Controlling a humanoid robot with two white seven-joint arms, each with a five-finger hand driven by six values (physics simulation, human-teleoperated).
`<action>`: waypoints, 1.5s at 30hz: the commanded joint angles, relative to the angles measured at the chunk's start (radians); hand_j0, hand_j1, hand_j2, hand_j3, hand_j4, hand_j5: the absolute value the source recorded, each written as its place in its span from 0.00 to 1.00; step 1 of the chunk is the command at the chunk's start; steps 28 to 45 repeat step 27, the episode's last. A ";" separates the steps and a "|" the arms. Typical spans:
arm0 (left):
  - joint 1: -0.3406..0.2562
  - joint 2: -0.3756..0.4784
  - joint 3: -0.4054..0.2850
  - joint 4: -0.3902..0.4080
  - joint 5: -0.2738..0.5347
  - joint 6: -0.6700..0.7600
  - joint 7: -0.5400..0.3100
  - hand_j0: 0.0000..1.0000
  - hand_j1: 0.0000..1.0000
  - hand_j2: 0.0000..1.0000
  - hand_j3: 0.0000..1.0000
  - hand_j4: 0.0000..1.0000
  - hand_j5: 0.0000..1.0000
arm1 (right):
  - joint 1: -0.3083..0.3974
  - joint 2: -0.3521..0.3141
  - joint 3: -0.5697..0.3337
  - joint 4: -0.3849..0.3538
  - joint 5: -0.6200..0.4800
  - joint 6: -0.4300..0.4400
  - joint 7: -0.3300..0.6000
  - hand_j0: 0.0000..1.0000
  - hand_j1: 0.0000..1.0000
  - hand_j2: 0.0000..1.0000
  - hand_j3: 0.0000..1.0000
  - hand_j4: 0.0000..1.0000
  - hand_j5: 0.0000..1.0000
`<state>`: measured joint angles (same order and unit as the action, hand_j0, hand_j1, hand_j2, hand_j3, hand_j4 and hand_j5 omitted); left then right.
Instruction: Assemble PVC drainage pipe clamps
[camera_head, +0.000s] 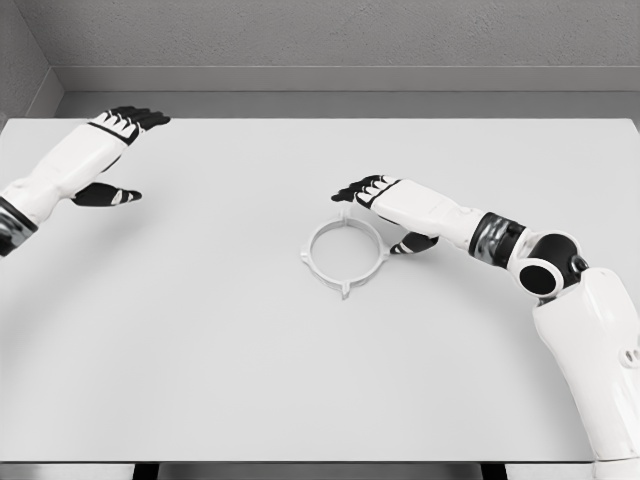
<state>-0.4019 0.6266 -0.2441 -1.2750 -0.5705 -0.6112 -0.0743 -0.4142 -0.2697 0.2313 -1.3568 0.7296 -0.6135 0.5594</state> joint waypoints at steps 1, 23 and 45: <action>-0.002 0.001 0.000 0.000 0.006 0.000 0.001 1.00 1.00 1.00 1.00 1.00 1.00 | 0.000 0.000 0.000 -0.001 -0.007 0.003 0.000 1.00 1.00 1.00 1.00 1.00 1.00; 0.003 0.016 0.022 0.011 0.008 0.000 0.002 1.00 1.00 1.00 1.00 1.00 1.00 | 0.136 -0.131 -0.368 -0.182 -0.107 0.003 -0.001 1.00 1.00 1.00 1.00 1.00 1.00; 0.005 0.018 0.022 0.023 0.009 0.000 0.001 1.00 1.00 1.00 1.00 1.00 1.00 | 0.206 -0.135 -0.523 -0.182 -0.107 0.003 0.001 1.00 1.00 1.00 1.00 1.00 1.00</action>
